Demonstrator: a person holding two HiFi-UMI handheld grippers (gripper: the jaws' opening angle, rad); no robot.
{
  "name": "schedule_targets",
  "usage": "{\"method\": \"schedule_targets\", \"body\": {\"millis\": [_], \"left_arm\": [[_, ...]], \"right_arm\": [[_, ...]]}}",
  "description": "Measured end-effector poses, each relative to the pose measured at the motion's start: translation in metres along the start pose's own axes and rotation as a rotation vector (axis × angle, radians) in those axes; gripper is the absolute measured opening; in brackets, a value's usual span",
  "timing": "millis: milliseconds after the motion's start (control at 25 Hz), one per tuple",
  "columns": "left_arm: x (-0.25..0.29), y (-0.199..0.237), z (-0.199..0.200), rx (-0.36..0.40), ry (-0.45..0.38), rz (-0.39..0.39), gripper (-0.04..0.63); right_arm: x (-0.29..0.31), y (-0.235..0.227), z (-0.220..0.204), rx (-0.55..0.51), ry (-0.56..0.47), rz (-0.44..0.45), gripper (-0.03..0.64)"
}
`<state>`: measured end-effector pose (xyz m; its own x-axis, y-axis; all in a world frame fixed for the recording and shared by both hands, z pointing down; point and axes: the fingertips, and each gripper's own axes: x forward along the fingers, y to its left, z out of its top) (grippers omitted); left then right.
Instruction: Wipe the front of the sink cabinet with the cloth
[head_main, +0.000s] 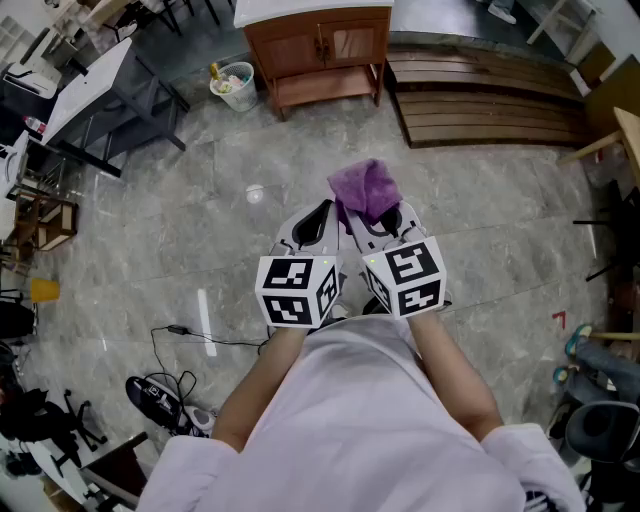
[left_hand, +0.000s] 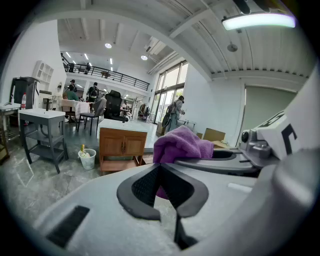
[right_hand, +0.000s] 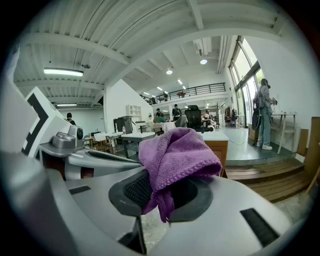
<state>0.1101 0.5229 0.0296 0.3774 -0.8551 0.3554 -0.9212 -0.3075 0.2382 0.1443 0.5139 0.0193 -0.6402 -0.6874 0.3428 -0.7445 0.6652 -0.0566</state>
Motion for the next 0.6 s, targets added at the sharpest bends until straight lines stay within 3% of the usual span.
{"method": "schedule_targets", "body": {"millis": [600], "left_arm": [[0.003, 0.033, 0.0, -0.016, 0.003, -0.015, 0.005]], "right_arm": [[0.032, 0.014, 0.008, -0.034, 0.005, -0.01, 0.074]]}}
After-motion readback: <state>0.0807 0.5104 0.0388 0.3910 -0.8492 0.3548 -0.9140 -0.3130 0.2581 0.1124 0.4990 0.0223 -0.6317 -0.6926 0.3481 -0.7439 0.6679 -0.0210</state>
